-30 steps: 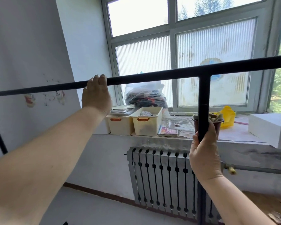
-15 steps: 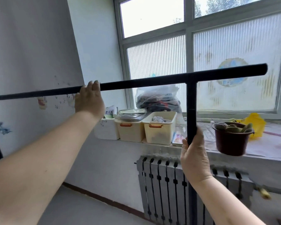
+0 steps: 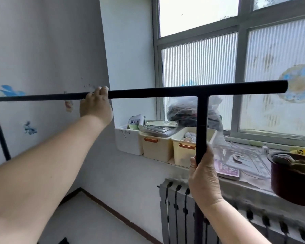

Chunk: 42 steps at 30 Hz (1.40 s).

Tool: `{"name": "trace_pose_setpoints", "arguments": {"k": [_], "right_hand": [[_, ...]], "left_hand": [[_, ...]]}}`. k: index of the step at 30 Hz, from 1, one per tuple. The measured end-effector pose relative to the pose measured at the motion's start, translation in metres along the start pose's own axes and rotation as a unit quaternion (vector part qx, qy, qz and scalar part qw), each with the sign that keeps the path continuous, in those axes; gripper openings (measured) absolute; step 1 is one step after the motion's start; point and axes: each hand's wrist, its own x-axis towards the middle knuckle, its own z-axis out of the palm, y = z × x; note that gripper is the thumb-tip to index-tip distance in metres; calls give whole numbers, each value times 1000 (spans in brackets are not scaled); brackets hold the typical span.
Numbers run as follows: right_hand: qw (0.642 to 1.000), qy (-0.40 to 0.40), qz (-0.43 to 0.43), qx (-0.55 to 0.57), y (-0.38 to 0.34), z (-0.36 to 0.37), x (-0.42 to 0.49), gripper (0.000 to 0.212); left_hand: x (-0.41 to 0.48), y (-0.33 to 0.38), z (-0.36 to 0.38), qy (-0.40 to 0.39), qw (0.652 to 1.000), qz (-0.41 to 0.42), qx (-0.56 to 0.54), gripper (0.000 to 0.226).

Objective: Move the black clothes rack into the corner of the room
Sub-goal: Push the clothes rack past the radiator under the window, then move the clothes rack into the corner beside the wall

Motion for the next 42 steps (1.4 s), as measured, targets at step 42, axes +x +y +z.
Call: {"name": "trace_pose_setpoints", "arguments": {"k": [42], "right_hand": [[986, -129, 83, 65, 66, 304, 128, 55]], "left_hand": [[184, -164, 176, 11, 992, -62, 109, 37]]}}
